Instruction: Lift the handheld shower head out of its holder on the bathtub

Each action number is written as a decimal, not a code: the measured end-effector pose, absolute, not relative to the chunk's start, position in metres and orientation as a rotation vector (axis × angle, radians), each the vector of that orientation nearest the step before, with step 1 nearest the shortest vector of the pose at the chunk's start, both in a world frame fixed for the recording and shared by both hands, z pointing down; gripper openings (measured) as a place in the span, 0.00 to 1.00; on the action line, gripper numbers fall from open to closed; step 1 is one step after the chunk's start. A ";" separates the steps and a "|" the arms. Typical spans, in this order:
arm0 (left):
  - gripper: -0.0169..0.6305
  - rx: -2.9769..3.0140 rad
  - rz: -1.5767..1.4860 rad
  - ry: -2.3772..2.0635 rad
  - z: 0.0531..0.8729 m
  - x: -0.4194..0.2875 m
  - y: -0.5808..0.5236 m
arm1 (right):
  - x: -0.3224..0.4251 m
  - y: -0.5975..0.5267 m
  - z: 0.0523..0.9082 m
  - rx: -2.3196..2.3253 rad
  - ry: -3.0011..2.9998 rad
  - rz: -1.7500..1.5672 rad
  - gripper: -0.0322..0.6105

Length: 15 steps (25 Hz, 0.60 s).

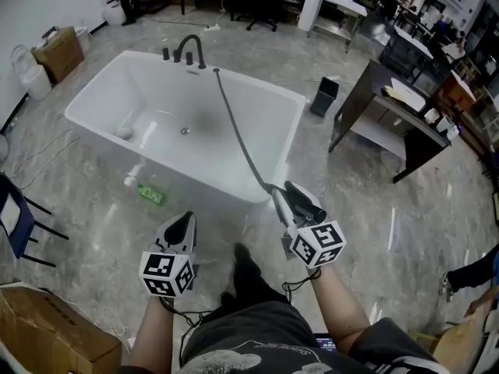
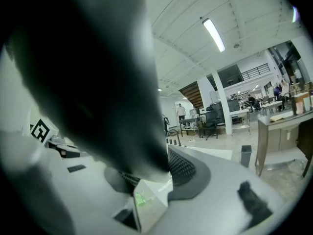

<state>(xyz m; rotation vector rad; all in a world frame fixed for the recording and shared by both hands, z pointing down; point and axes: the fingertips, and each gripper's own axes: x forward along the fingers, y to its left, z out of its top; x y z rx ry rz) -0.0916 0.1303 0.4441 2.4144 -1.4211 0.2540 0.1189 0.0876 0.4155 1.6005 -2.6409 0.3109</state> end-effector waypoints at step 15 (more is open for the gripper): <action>0.05 2.408 0.249 -1.333 0.464 -0.081 0.188 | 0.099 0.149 0.479 1.523 -2.503 0.465 0.25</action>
